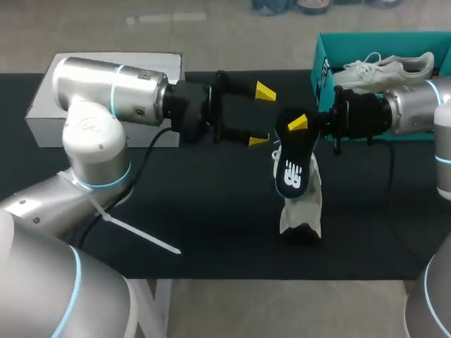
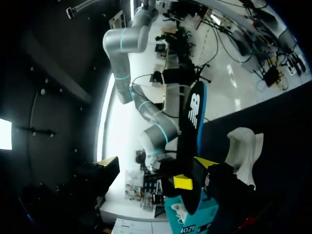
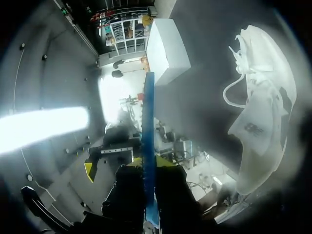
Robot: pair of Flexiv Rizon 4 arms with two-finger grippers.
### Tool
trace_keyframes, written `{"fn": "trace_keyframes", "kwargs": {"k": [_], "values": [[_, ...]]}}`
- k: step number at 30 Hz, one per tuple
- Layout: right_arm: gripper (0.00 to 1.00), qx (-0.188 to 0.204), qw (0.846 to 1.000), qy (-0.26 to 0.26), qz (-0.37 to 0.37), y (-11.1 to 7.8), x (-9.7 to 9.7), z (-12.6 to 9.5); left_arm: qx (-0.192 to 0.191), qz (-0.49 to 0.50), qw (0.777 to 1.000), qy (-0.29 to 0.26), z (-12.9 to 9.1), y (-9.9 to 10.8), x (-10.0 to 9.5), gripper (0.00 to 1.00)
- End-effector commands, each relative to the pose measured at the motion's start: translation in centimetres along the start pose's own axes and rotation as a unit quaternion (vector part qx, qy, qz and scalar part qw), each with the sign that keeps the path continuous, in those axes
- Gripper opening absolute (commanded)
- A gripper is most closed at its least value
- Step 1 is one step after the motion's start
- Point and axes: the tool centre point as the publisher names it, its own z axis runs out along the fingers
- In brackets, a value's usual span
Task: Take the shoe out of the shoebox, open the shoe tongue, remove and reinsert the insole, then place the shoe into the shoebox
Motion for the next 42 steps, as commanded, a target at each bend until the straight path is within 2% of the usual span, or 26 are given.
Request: {"fn": "trace_keyframes", "kwargs": {"k": [1,4,9,12,14,20,33,34,35,36,38,40,42], "values": [[0.00,0.000,1.000,-0.001,0.001,0.0,0.0,0.0,-0.007,0.018,0.999,-0.051,1.7,1.5,0.7,1.00],[0.00,0.000,1.000,-0.001,0.001,0.0,0.0,0.0,-0.005,0.036,0.998,-0.059,0.9,2.0,1.0,1.00],[0.00,0.000,1.000,-0.001,0.001,0.0,0.0,0.0,-0.012,0.059,0.997,-0.054,-2.4,2.1,1.3,1.00],[0.00,0.000,1.000,-0.001,0.001,0.0,0.0,0.0,-0.013,0.056,0.998,-0.038,-4.0,1.9,2.3,1.00],[0.00,0.000,1.000,-0.001,0.001,0.0,0.0,0.0,-0.003,0.049,0.998,-0.031,-4.3,1.9,3.3,1.00],[0.00,0.000,1.000,-0.001,0.001,0.0,0.0,0.0,0.015,0.040,0.999,-0.032,-2.2,2.0,5.1,1.00],[0.00,0.000,1.000,-0.001,0.001,0.0,0.0,0.0,0.038,0.034,0.998,-0.048,2.3,2.8,6.3,1.00],[0.00,0.000,1.000,-0.001,0.001,0.0,0.0,0.0,0.038,0.035,0.998,-0.048,2.5,2.9,6.3,0.77],[0.00,0.000,1.000,-0.001,0.001,0.0,0.0,0.0,0.037,0.035,0.998,-0.048,2.6,3.0,6.3,0.69],[0.00,0.000,1.000,-0.001,0.001,0.0,0.0,0.0,0.037,0.035,0.998,-0.048,2.7,3.0,6.3,0.69],[0.00,0.000,1.000,-0.001,0.001,0.0,0.0,0.0,0.037,0.036,0.998,-0.047,3.0,3.1,6.3,0.63],[0.00,0.000,1.000,-0.001,0.001,0.0,0.0,0.0,0.036,0.036,0.998,-0.046,3.1,3.1,6.3,0.49],[0.00,0.000,1.000,-0.001,0.001,0.0,0.0,0.0,0.034,0.036,0.998,-0.046,3.2,3.1,6.3,0.49]]}}
